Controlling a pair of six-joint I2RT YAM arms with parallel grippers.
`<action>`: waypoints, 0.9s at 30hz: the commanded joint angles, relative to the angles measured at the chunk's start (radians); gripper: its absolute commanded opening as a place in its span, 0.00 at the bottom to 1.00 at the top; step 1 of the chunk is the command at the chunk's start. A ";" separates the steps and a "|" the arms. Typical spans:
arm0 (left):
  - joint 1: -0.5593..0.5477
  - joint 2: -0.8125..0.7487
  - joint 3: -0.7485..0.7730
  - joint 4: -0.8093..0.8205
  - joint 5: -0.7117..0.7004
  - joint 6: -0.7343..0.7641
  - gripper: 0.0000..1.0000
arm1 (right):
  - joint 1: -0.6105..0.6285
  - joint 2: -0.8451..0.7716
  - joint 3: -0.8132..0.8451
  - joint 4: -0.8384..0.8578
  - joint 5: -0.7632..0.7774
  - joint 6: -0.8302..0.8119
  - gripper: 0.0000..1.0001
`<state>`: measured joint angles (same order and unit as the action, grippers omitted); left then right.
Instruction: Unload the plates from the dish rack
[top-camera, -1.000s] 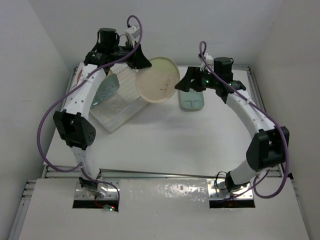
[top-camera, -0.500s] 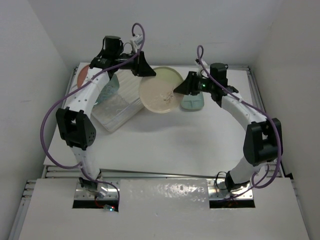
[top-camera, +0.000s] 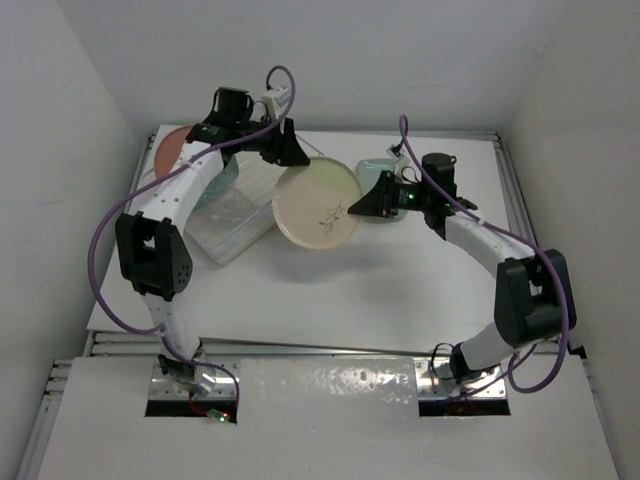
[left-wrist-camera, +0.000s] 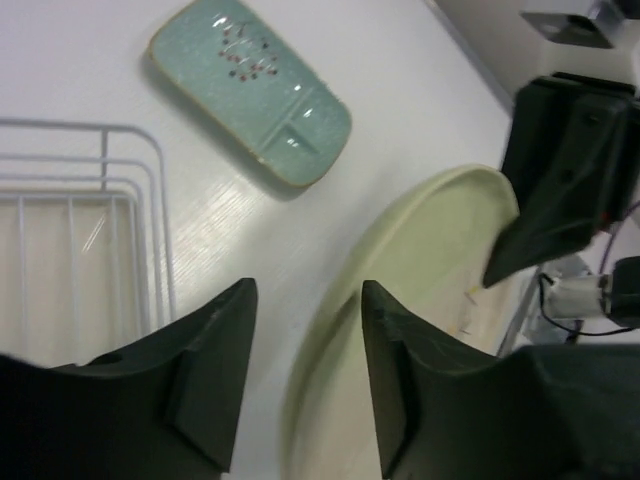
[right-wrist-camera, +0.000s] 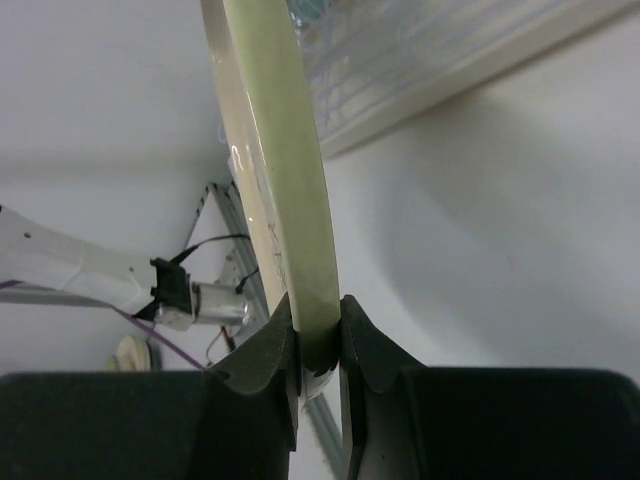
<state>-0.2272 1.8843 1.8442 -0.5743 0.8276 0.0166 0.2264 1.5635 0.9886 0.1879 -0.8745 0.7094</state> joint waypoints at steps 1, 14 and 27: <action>-0.001 -0.042 -0.051 -0.015 -0.131 0.051 0.45 | 0.007 -0.071 -0.034 0.006 -0.096 0.050 0.00; -0.001 -0.025 0.018 -0.027 -0.307 0.100 0.58 | -0.016 -0.117 -0.191 -0.418 -0.060 -0.209 0.00; 0.083 -0.027 0.164 -0.128 -0.510 0.062 0.58 | -0.280 -0.183 -0.502 -0.395 -0.083 -0.168 0.00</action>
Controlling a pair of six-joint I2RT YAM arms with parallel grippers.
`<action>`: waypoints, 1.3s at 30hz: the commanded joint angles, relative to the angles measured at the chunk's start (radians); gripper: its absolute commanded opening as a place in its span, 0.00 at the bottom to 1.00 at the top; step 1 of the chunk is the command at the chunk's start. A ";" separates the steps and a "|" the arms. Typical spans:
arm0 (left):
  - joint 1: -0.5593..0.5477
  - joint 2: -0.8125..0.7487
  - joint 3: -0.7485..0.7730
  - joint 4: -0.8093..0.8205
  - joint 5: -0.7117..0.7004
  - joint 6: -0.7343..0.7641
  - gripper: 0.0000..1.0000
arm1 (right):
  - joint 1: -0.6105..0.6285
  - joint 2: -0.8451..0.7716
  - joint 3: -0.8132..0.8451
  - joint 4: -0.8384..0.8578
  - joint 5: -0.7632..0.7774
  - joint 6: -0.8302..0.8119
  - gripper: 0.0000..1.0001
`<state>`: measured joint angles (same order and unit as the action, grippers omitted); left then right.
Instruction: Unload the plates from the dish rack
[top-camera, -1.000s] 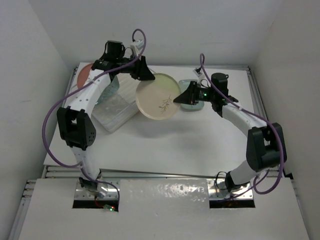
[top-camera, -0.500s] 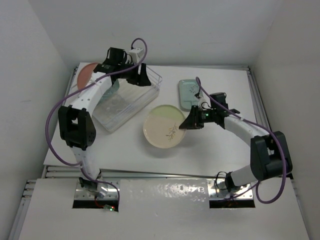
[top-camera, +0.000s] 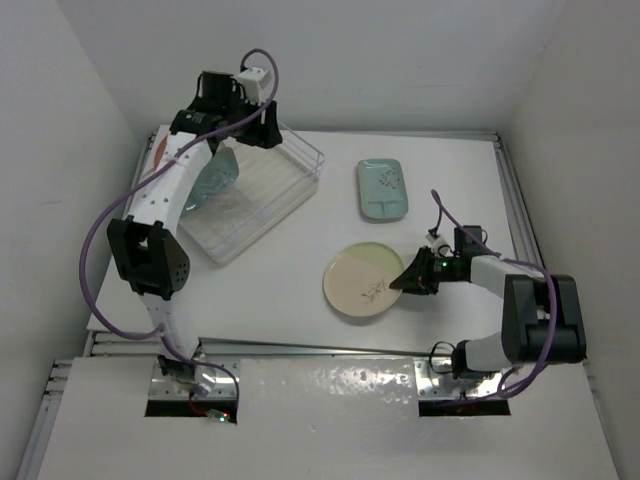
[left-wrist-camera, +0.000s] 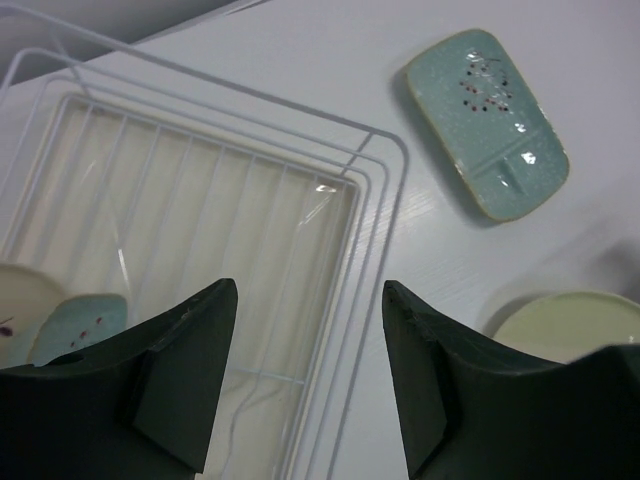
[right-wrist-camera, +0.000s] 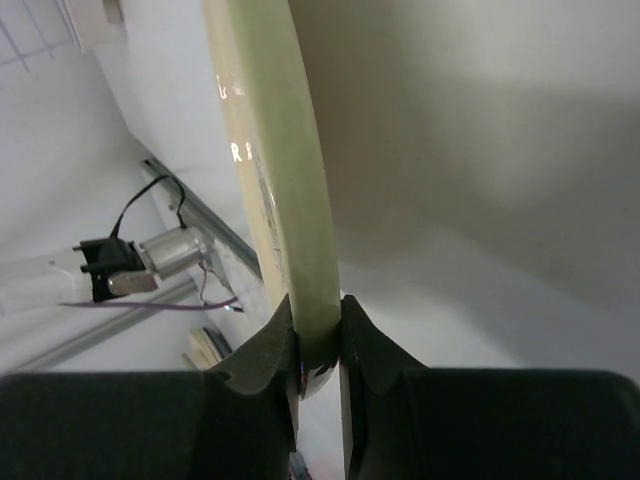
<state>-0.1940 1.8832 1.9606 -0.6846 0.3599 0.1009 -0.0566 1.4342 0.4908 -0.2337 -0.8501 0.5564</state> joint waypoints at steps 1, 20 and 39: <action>0.057 -0.026 0.049 -0.021 -0.042 -0.026 0.58 | 0.000 -0.055 -0.011 0.027 -0.090 -0.013 0.00; 0.134 -0.033 0.070 -0.049 -0.130 0.006 0.59 | -0.164 0.034 -0.152 0.031 0.190 -0.069 0.14; 0.148 0.033 0.072 -0.118 -0.464 0.405 0.71 | -0.135 -0.145 0.023 -0.237 0.603 -0.070 0.70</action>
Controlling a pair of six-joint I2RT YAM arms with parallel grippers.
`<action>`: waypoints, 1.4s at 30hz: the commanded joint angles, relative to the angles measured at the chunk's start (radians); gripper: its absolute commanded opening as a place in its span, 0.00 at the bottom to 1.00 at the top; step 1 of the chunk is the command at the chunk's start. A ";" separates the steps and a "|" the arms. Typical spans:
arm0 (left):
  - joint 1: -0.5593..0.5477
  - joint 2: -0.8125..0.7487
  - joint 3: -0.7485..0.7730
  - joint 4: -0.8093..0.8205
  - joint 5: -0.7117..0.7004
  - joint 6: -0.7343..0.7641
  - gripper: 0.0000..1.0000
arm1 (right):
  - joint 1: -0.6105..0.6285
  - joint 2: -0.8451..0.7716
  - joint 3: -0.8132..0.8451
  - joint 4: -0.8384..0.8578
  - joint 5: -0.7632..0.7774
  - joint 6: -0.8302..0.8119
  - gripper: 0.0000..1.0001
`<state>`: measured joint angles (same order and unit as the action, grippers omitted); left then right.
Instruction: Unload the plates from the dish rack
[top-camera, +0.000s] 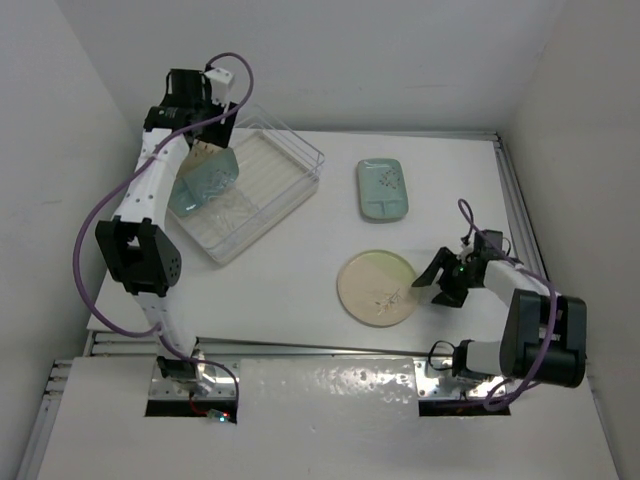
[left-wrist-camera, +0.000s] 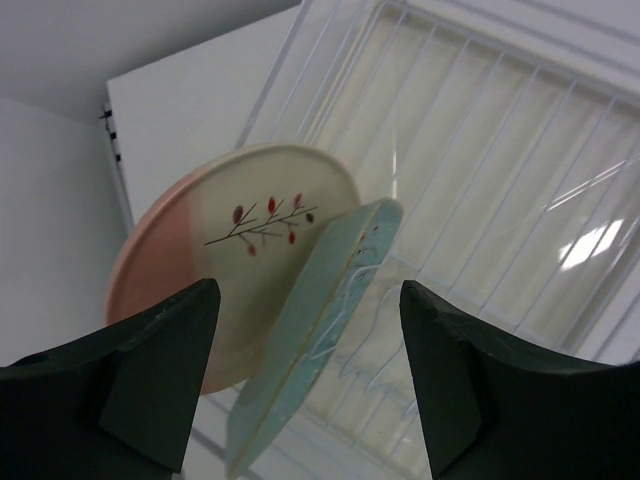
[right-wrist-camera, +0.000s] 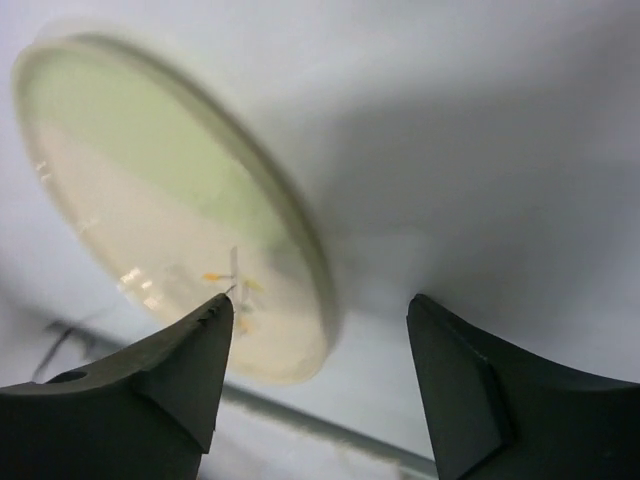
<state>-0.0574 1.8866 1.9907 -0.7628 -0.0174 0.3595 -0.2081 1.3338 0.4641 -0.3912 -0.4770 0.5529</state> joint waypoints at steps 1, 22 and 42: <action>0.011 0.037 0.052 -0.056 -0.081 0.177 0.71 | 0.022 -0.054 0.060 -0.104 0.232 -0.080 0.72; 0.010 0.167 -0.069 -0.010 -0.171 0.329 0.31 | 0.039 -0.114 0.220 -0.186 0.173 -0.156 0.73; 0.010 0.019 -0.007 0.029 -0.092 0.358 0.00 | 0.039 -0.150 0.269 -0.181 0.153 -0.157 0.72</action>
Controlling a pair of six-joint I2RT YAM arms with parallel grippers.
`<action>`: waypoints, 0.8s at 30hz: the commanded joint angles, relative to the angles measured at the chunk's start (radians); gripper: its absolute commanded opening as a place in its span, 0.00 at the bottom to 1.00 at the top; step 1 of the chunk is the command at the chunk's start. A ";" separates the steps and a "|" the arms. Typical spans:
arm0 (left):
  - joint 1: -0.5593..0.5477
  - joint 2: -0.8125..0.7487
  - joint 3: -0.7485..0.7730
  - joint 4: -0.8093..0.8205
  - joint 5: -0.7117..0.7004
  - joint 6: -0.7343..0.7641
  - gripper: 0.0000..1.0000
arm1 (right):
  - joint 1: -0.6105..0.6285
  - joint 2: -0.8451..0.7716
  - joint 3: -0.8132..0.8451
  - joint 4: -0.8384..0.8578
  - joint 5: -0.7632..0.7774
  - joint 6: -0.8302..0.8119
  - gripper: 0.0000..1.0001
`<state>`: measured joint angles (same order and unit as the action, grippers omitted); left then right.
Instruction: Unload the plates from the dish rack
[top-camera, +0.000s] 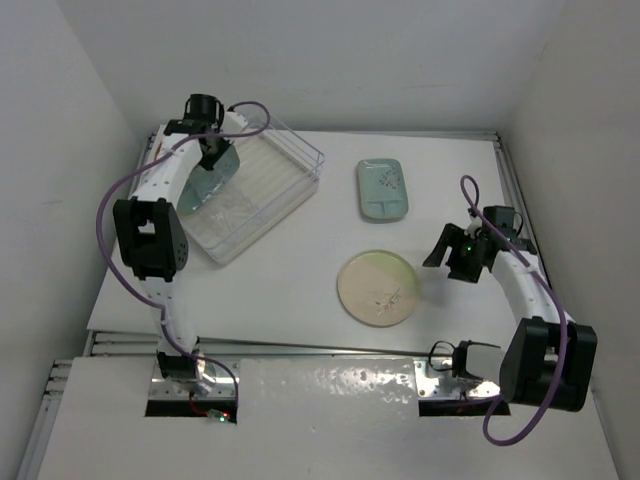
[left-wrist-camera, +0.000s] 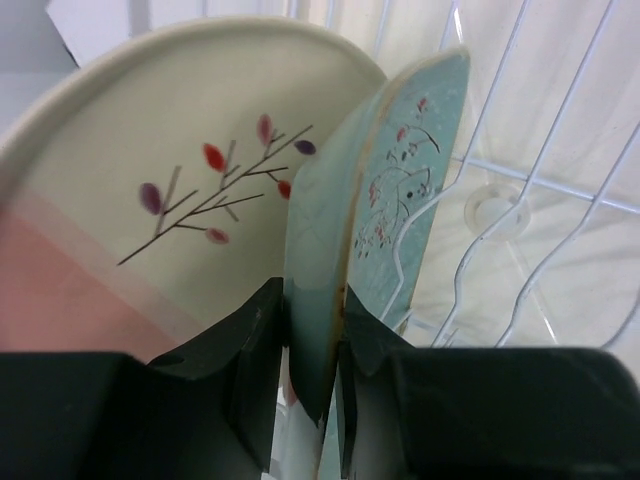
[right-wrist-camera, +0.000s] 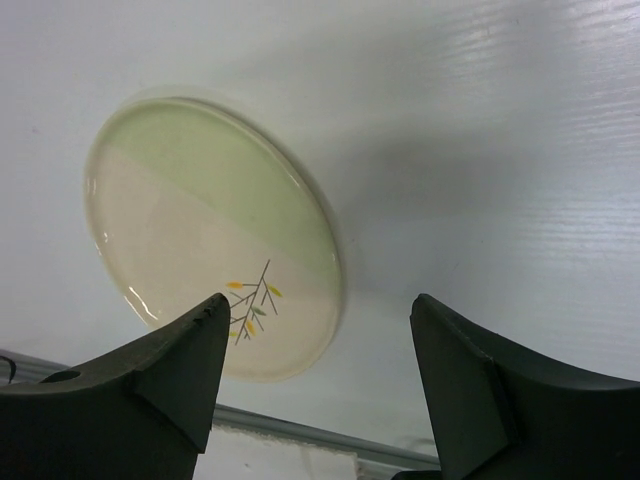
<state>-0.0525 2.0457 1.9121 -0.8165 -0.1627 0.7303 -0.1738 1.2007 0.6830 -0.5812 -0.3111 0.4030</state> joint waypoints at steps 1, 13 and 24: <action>0.005 -0.165 0.071 0.095 0.066 -0.017 0.00 | 0.005 -0.016 0.055 0.009 -0.013 -0.009 0.72; 0.005 -0.209 0.094 0.123 0.080 -0.083 0.00 | 0.005 0.003 0.067 0.024 -0.014 -0.012 0.72; 0.005 -0.206 0.300 0.178 0.071 -0.386 0.00 | 0.023 -0.004 0.173 0.066 -0.040 0.029 0.71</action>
<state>-0.0490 1.9110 2.1407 -0.7650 -0.0898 0.4778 -0.1669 1.2053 0.7841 -0.5682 -0.3260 0.4088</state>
